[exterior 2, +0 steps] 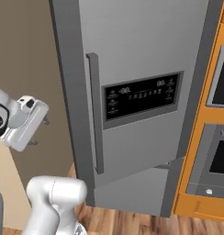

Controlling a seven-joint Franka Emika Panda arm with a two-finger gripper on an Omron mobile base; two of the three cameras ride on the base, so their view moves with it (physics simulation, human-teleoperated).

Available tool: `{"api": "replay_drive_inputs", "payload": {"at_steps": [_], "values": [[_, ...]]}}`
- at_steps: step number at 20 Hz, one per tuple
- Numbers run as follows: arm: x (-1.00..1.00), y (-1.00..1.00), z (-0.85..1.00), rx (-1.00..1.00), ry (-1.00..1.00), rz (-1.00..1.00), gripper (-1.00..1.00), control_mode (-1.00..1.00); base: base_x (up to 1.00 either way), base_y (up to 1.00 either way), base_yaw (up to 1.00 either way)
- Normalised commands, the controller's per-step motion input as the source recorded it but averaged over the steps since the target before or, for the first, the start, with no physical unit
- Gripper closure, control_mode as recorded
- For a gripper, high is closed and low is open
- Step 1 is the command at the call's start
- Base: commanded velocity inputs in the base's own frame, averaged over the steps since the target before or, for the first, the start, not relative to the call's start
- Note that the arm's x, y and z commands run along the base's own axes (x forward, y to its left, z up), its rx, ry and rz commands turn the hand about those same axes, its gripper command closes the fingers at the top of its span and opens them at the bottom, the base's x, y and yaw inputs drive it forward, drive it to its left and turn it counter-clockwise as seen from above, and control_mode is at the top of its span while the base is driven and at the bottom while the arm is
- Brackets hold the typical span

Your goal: Place one of the steaks on the plate and the other in the bowl. Then place the bowl in the fridge.

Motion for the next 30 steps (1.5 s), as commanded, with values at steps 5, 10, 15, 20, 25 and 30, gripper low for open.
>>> {"api": "replay_drive_inputs", "payload": {"at_steps": [5,10,15,20,25,30], "values": [[0.56,0.00,-0.07,-0.13,0.12,0.06,-1.00,-1.00,0.00,0.00,0.00],[0.30,-0.02,-0.01,-0.30,0.09,-0.02,-1.00,-1.00,0.00,0.00,0.00],[0.41,-0.49,0.00,-0.23,0.16,-0.01,-1.00,-1.00,0.00,0.00,0.00],[0.48,-0.58,0.00,-0.10,0.14,0.00,-1.00,-1.00,0.00,0.00,0.00],[-0.04,-0.73,0.00,-0.04,0.07,0.00,-1.00,-1.00,0.00,0.00,0.00],[-0.65,-0.98,0.00,-0.01,0.01,-0.05,-1.00,-1.00,0.00,0.00,0.00]]}}
